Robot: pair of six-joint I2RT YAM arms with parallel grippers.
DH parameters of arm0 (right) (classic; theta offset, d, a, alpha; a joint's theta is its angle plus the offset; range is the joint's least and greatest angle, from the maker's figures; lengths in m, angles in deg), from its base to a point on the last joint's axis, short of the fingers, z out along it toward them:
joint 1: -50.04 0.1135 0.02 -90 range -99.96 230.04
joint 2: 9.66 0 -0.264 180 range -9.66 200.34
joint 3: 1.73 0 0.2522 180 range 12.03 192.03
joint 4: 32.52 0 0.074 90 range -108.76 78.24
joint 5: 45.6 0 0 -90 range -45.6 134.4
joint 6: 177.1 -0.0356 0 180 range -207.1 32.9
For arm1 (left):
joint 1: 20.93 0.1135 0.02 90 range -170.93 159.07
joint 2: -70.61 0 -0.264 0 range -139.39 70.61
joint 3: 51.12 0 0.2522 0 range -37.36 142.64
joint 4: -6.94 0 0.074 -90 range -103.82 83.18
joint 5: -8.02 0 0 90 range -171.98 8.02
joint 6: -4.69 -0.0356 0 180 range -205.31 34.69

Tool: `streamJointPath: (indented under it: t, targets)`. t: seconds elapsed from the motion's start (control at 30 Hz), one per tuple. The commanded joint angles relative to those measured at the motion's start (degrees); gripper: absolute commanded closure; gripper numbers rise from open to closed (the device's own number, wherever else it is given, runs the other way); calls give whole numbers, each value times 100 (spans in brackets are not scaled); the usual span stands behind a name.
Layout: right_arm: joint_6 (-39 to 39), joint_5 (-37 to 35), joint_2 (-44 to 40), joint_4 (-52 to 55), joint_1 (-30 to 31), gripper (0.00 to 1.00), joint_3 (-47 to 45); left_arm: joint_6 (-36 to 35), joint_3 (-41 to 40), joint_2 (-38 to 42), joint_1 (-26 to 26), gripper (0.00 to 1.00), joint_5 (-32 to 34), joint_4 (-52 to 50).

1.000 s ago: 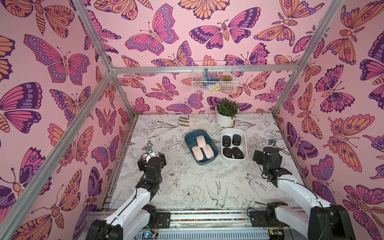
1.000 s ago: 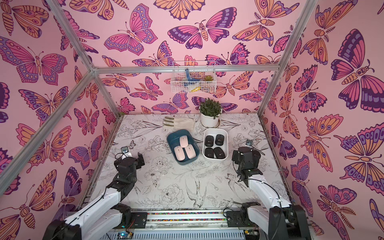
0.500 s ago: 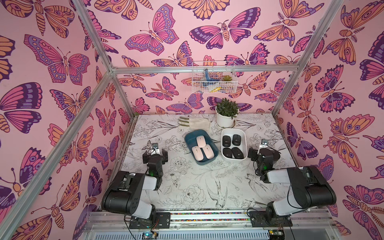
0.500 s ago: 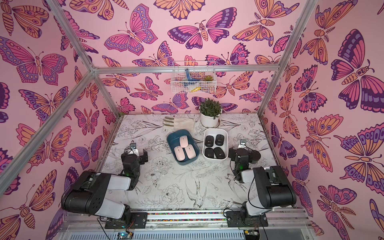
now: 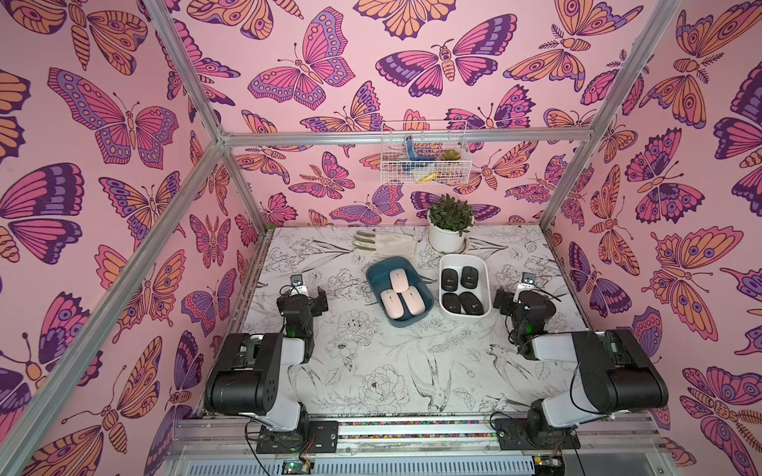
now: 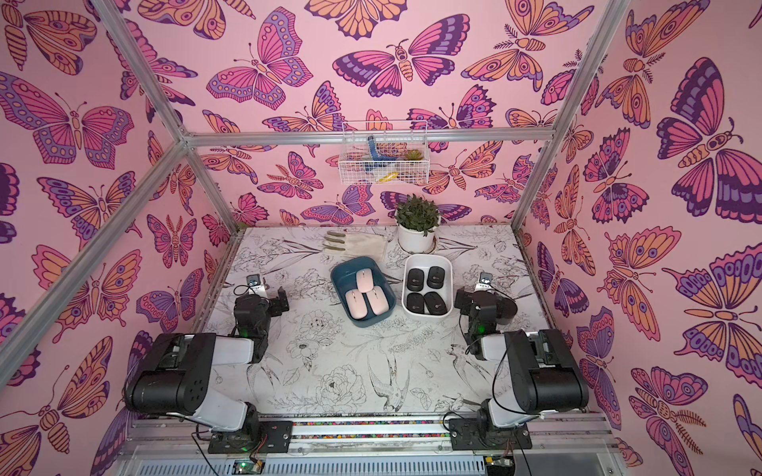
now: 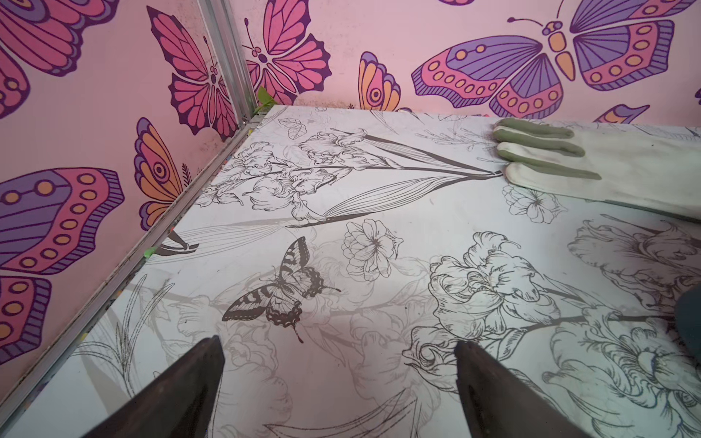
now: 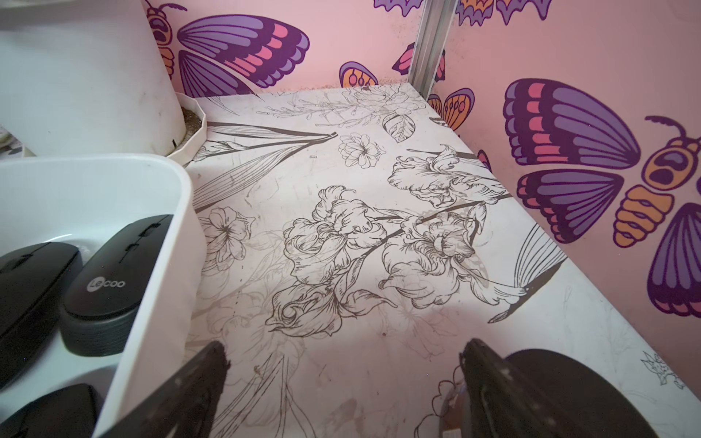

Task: Place the mice by color into the storage box
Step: Reset both arms

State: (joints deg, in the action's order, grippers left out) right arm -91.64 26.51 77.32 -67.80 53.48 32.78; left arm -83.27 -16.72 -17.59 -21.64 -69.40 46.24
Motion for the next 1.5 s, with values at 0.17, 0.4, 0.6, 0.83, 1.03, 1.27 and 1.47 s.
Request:
streamJointPath:
  t: [0.17,0.4,0.6,0.83,1.03,1.27,1.47]
  targets:
    - [-39,58,-76,43,-34,1,113,63,-47,-38,36,0,-124,44]
    - [-56,67,-50,109,-43,1,149,68,-28,-7,37,0,-124,-26]
    - [-37,58,-76,35,-37,1,113,76,-21,0,36,0,-125,-37]
    - [-47,63,-67,49,-39,1,116,71,-32,-14,36,0,-124,-2]
    - [-47,79,-76,48,-44,1,114,-145,19,-20,36,0,-625,-82]
    - [745,2645,-296,-586,-253,1,-358,-644,-439,69,51,0,-1961,463]
    - [316,1621,-260,-735,-265,0,-409,-327,-488,45,71,0,-1190,611]
